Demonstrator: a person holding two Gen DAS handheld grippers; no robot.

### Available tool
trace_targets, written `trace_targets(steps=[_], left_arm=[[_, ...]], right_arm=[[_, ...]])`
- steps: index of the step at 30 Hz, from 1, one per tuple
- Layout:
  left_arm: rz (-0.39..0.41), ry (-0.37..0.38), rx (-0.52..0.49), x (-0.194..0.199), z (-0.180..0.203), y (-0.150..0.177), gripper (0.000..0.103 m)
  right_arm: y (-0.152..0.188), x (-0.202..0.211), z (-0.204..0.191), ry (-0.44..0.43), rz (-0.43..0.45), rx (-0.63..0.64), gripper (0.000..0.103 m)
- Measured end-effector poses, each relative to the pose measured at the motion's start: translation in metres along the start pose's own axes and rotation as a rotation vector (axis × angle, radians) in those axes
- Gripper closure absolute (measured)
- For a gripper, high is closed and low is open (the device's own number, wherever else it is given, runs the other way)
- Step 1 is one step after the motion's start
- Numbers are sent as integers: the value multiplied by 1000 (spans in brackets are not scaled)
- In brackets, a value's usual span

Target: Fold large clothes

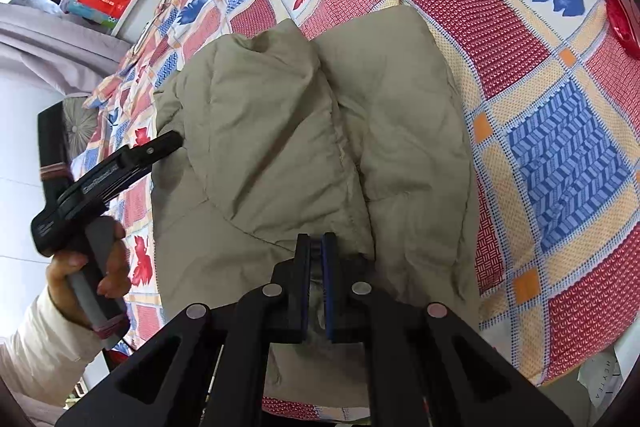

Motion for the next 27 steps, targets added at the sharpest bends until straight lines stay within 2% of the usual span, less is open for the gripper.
trace_targets(steps=[12, 14, 15, 17, 19, 23, 24, 27], left_arm=[[-94, -25, 28, 27, -21, 35, 8], [-103, -25, 46, 26, -25, 39, 1], [-103, -24, 54, 25, -27, 40, 1], [-104, -28, 66, 25, -30, 42, 1], [-103, -29, 66, 26, -31, 43, 1], [-113, 7, 81, 26, -33, 44, 1], [-116, 19, 89, 26, -34, 45, 1], [-125, 28, 108, 24, -39, 48, 1]], right_arm=[[-4, 24, -10, 48, 26, -18, 96], [-5, 29, -8, 60, 30, -21, 95], [-5, 31, -7, 63, 32, -23, 94], [-6, 34, -5, 74, 38, -26, 85], [-8, 35, -2, 84, 44, -29, 69], [-12, 37, 0, 94, 53, -26, 66], [-13, 38, 1, 100, 56, -20, 61], [-19, 42, 3, 123, 76, 4, 38]])
Point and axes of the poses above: each gripper's, at about its wrist camera, not at the fingertips, and x roughly against the way its jaws point, z to its right, y to its underside, the point moved 7 cm from there along -x, roughly the way its jaws point, and after that the axes turned 3 degrees about z, right-handed, at the moved point
